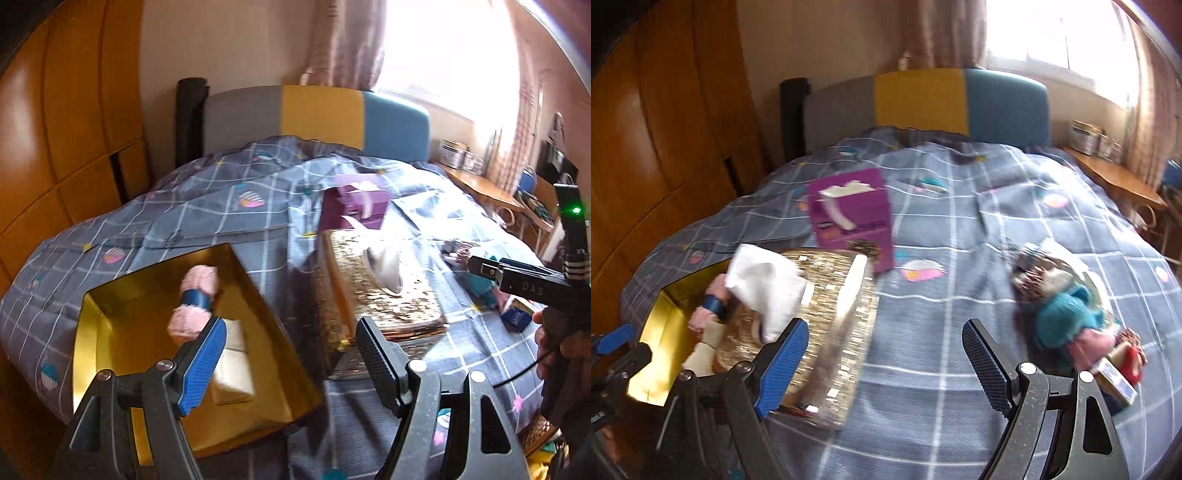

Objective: Organize soft objects
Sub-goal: 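Move the left tool over the blue Tempo tissue pack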

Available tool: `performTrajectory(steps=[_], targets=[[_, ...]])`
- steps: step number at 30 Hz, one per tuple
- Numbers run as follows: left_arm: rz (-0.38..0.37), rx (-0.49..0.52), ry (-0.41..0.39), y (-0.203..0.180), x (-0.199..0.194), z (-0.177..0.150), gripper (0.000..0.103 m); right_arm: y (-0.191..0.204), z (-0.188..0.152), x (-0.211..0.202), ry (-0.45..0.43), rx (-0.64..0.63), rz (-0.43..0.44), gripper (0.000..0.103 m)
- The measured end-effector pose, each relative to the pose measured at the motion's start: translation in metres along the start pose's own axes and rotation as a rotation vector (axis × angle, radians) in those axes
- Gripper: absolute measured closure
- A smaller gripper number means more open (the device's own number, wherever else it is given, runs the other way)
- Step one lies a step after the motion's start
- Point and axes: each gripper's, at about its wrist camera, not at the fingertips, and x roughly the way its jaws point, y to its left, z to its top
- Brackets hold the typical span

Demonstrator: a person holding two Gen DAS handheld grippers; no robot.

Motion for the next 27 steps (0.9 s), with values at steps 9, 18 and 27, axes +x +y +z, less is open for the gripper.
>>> performTrajectory(steps=[9,18,27], targets=[[-0.064,0.107,0.011,-0.044,0.006,0.008,0.029,-0.094,-0.01,-0.019,0.012,0.183,-0.12,0.016],[-0.17,0.213,0.015,-0.088,0.011,0.015,0.029,-0.205,-0.02,-0.041,0.021,0.535,-0.187,0.013],[-0.272,0.26,0.043,-0.127,0.021,0.024,0.029,-0.28,-0.046,-0.024,0.144,0.805,-0.184,0.012]])
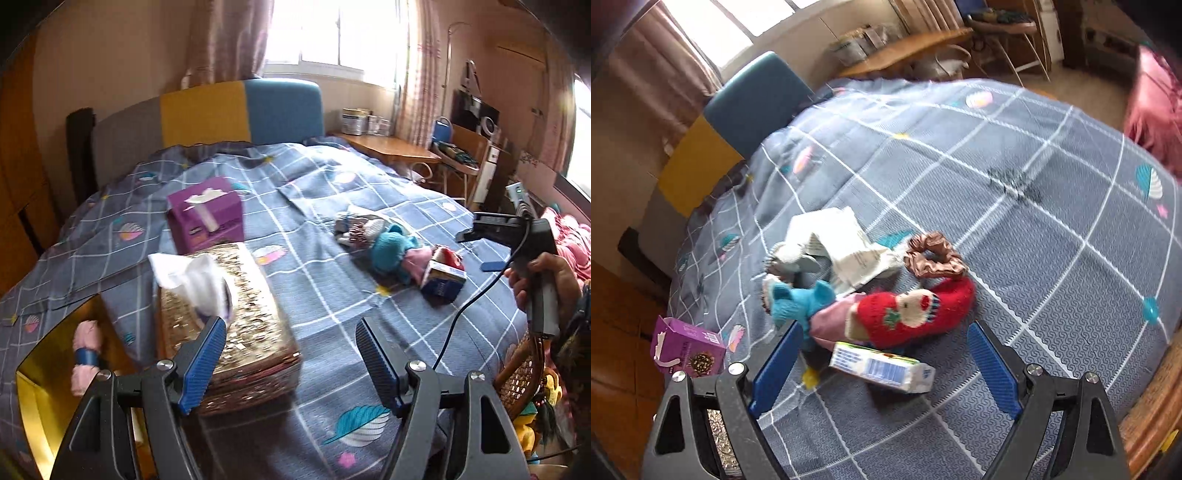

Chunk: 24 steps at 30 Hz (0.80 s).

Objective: Organize soft objects
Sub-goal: 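Move the left tool over the blue Tempo tissue pack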

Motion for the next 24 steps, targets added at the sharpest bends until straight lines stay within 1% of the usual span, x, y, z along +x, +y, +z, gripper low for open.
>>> performTrajectory(steps=[2,4,6,8,9,10,11,13,15,16,19,21,22,24], targets=[[-0.008,0.008,0.014,-0.007,0.007,0.002,0.029,-0.005,-0.001,0.01,0.041,0.021,0.015,0.012],[-0.016,0.015,0.03,-0.012,0.013,0.003,0.029,-0.006,-0.002,0.018,0.071,0.026,0.006,0.012],[-0.025,0.027,0.036,-0.018,0.018,0.006,0.029,-0.002,-0.002,0.021,0.075,0.023,0.022,0.012],[-0.044,0.044,0.042,-0.025,0.023,0.01,0.029,0.003,-0.002,0.026,0.087,0.001,0.011,0.012],[-0.05,0.051,0.046,-0.029,0.026,0.012,0.029,0.006,-0.003,0.028,0.099,-0.005,0.027,0.012],[-0.057,0.057,0.049,-0.031,0.029,0.014,0.029,0.008,-0.005,0.031,0.128,-0.01,0.07,0.012],[-0.065,0.064,0.052,-0.035,0.033,0.016,0.029,0.011,-0.006,0.033,0.165,-0.01,0.142,0.011],[-0.074,0.07,0.066,-0.04,0.043,0.02,0.029,0.017,-0.011,0.03,0.195,-0.018,0.257,0.011],[-0.08,0.076,0.089,-0.046,0.057,0.024,0.029,0.019,-0.014,0.023,0.201,-0.03,0.318,0.011],[-0.083,0.081,0.107,-0.05,0.064,0.026,0.029,0.019,-0.014,0.019,0.194,-0.039,0.317,0.011],[-0.117,0.104,0.142,-0.066,0.086,0.029,0.029,0.013,-0.01,0.004,0.128,-0.079,0.217,0.011],[-0.169,0.112,0.176,-0.078,0.102,0.029,0.029,0.006,-0.004,-0.004,0.093,-0.096,0.158,0.011],[-0.192,0.108,0.188,-0.083,0.109,0.028,0.029,-0.001,0.001,-0.008,0.076,-0.099,0.14,0.011],[-0.211,0.142,0.213,-0.099,0.124,0.026,0.027,-0.008,0.005,-0.016,0.058,-0.104,0.116,0.011]])
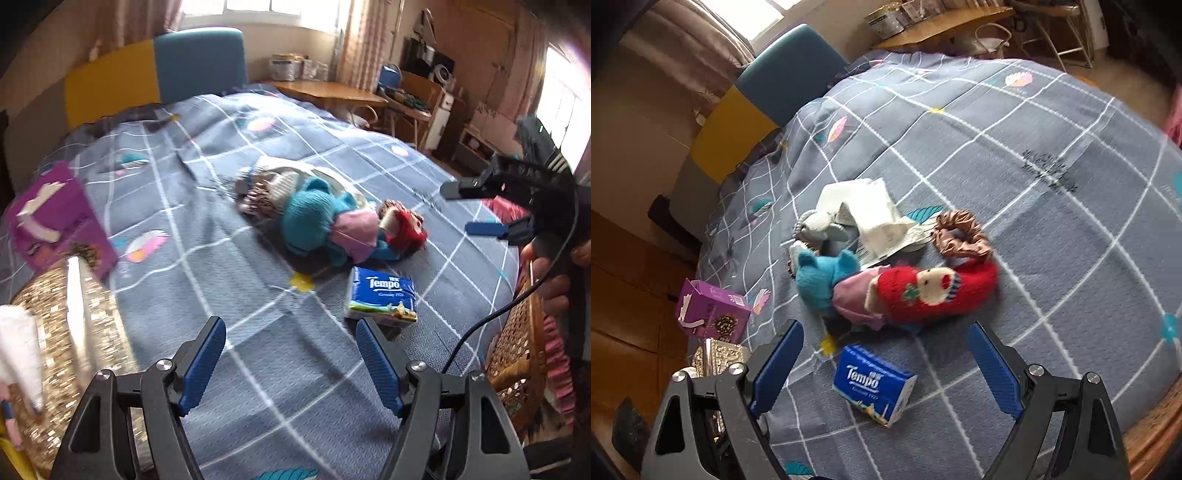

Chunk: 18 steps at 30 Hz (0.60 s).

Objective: Organize soft objects
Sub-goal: 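Move the left tool over the blue Tempo tissue pack, then grasp the Tempo pack with the left tool while the right tool grasps the red plush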

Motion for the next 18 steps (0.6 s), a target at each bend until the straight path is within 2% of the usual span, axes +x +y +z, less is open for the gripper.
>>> performTrajectory(steps=[3,5,7,14,15,16,18], targets=[[-0.071,0.046,0.046,-0.02,0.023,0.006,0.02,-0.011,0.004,-0.009,-0.004,-0.014,-0.035,0.011],[-0.099,0.086,0.048,-0.035,0.033,0.011,0.02,-0.014,0.006,-0.011,0.003,-0.024,-0.047,0.011],[-0.129,0.136,0.058,-0.052,0.044,0.017,0.015,-0.018,0.006,-0.012,0.01,-0.037,-0.059,0.011],[-0.125,0.21,0.155,-0.085,0.091,0.021,0.015,-0.017,0.02,-0.01,0.013,-0.092,-0.108,0.011],[-0.124,0.205,0.162,-0.085,0.095,0.02,0.016,-0.014,0.022,-0.008,0.021,-0.113,-0.117,0.011],[-0.129,0.19,0.167,-0.083,0.098,0.018,0.03,-0.011,0.024,-0.005,0.029,-0.142,-0.125,0.011],[-0.162,0.143,0.157,-0.074,0.097,0.014,0.029,-0.001,0.027,0.003,0.052,-0.23,-0.162,0.011]])
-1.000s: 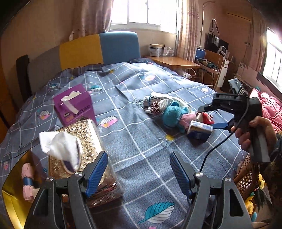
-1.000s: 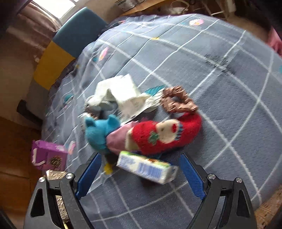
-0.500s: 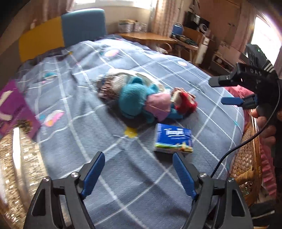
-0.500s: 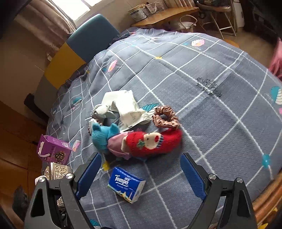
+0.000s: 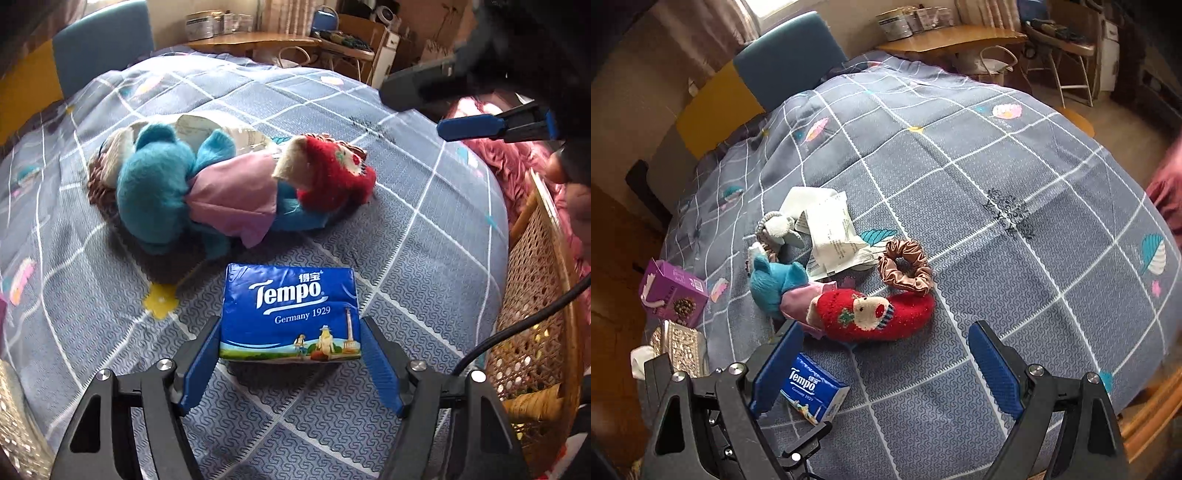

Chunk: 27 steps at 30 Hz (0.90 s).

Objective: Organize soft objects
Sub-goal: 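Grasp the Tempo pack with the left tool while the right tool grasps the red plush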

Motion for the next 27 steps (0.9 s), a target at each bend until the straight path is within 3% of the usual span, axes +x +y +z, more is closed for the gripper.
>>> performTrajectory(steps=[3,6,8,11,12,14,17,22,27], targets=[[-0.018,-0.037,-0.02,0.009,-0.01,-0.01,0.029,0.023,0.004,0.013,0.031,-0.196,-0.059,0.011],[-0.022,-0.062,-0.022,0.015,-0.017,-0.02,0.029,0.047,0.001,0.033,0.073,-0.401,-0.126,0.018],[-0.021,-0.082,-0.027,0.02,-0.022,-0.025,0.029,0.058,0.0,0.048,0.108,-0.489,-0.151,0.024],[-0.002,-0.097,-0.044,0.025,-0.034,-0.029,0.029,0.068,0.001,0.068,0.157,-0.558,-0.186,0.027],[0.006,-0.102,-0.046,0.028,-0.038,-0.028,0.029,0.07,0.001,0.075,0.186,-0.57,-0.195,0.032],[0.017,-0.12,-0.066,0.035,-0.052,-0.024,0.029,0.072,0.001,0.078,0.196,-0.588,-0.214,0.061],[0.036,-0.148,-0.105,0.046,-0.074,-0.01,0.029,0.069,0.0,0.079,0.212,-0.564,-0.201,0.081],[0.111,-0.157,-0.206,0.078,-0.117,0.038,0.029,0.064,-0.008,0.068,0.183,-0.509,-0.178,0.084],[0.265,-0.227,-0.345,0.143,-0.174,0.08,0.029,0.06,-0.008,0.058,0.155,-0.429,-0.159,0.084]])
